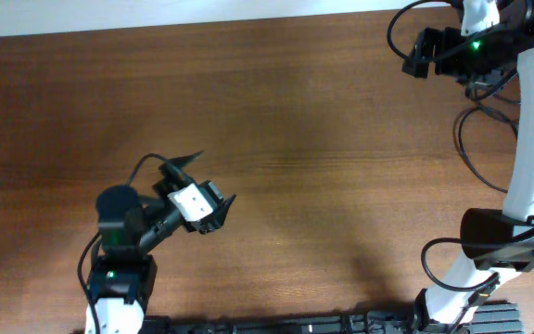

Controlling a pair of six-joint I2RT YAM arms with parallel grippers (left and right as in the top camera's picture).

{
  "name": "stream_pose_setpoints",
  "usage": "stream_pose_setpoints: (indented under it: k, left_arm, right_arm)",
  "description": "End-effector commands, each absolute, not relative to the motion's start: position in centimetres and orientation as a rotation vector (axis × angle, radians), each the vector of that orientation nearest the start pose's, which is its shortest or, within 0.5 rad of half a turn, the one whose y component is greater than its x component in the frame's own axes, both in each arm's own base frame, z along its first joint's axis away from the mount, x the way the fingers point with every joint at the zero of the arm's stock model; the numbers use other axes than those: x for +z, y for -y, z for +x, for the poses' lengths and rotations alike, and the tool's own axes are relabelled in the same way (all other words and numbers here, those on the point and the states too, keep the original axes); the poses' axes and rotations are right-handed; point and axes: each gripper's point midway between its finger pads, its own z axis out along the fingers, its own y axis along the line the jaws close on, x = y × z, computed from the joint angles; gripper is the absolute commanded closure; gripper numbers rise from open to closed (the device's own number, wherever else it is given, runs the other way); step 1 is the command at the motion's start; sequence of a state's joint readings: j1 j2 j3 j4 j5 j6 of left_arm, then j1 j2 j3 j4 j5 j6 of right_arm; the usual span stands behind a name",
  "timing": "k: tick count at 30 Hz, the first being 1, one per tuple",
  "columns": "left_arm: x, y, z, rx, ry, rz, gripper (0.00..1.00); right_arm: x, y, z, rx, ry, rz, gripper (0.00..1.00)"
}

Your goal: Untangle cables

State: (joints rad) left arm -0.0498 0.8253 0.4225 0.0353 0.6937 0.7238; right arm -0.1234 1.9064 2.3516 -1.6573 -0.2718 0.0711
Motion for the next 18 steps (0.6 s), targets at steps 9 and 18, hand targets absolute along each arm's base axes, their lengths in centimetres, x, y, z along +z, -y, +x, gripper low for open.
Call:
stream_pose_setpoints:
  k: [9,18]
  left_arm:
    - [19.1,5.0,28.6,-0.123,-1.701,0.397,0.01]
    - [16.3,2.1,26.9,-0.014,-1.624,0.195,0.01]
  right_arm:
    - [30.5,-0.2,38.7,0.37,-2.731,0.17,0.01]
    - [30.5,-0.2,38.7,0.37,-2.731,0.171,0.01]
